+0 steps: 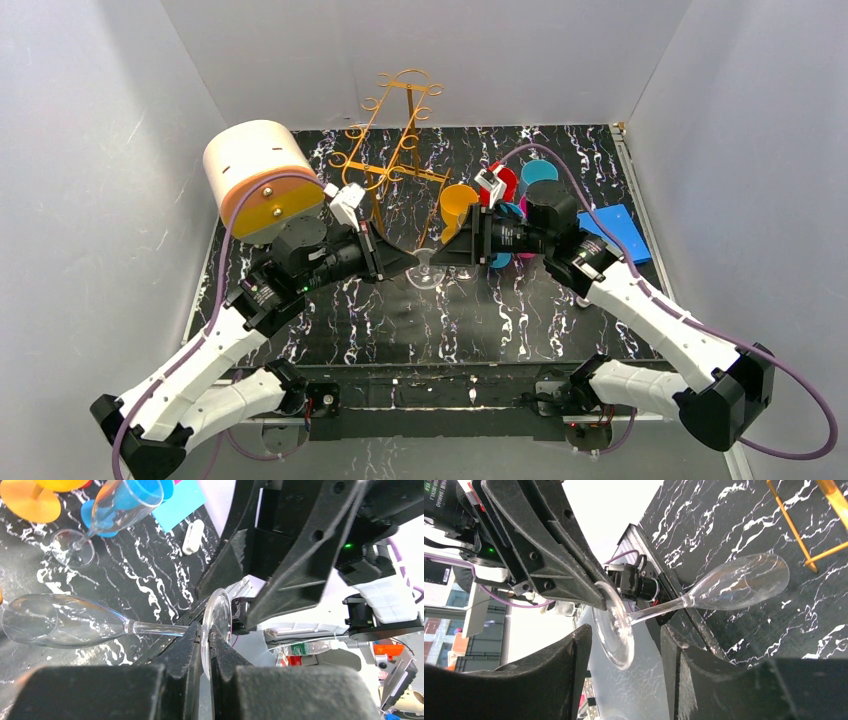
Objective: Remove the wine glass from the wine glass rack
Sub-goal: Place the wine glass at the center of the board.
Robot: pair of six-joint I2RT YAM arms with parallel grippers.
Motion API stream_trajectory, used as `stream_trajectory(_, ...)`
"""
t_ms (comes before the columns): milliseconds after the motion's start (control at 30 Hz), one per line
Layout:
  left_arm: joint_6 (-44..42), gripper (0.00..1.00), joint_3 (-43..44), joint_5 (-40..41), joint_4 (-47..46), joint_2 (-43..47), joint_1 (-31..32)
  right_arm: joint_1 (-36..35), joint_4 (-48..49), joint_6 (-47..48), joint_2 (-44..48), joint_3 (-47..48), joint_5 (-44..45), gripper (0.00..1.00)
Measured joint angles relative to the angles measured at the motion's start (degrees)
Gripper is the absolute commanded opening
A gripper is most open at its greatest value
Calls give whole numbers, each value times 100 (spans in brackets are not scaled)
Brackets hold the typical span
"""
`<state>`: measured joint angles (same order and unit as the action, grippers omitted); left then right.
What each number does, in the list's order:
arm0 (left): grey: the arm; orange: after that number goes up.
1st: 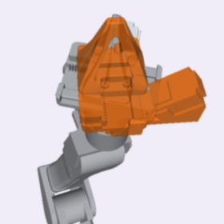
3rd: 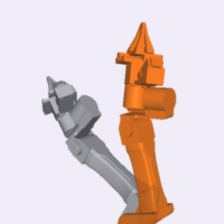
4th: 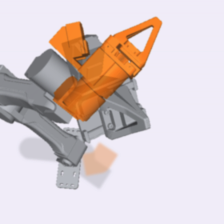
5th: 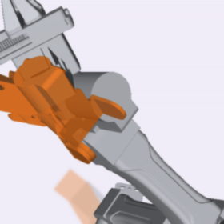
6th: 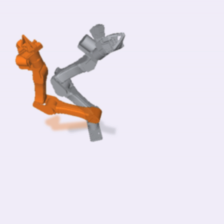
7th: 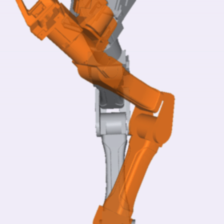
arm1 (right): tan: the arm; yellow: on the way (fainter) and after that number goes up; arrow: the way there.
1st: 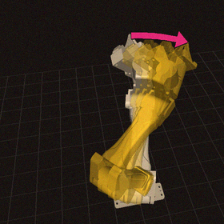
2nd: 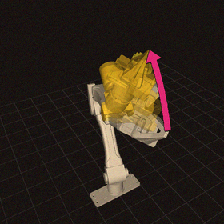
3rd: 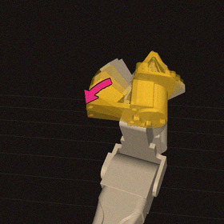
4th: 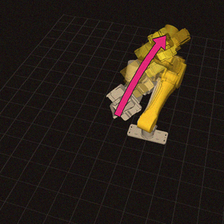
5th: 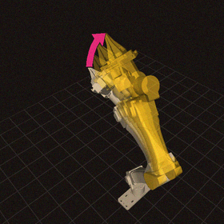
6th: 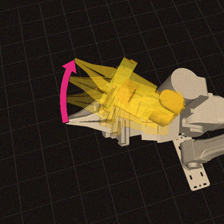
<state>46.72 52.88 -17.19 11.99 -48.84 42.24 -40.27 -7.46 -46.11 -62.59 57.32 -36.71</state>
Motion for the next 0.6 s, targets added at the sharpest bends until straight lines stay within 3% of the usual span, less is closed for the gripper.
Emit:
stream_trajectory(133, 81, 0, -118, -76, -391, 79, 0, 81, 219, -22, -59, 13, -138, 45)
stream_trajectory(367, 107, 0, -273, -264, -732, 20, 0, 133, 546, -22, -356, 57, -807, 5)
stream_trajectory(467, 133, 0, -273, -321, -848, 50, 0, 133, 590, 2, -267, 63, -885, 1)
stream_trajectory(600, 122, 42, -271, -393, -1012, 98, 17, 136, 614, -2, -83, 63, -826, 1)
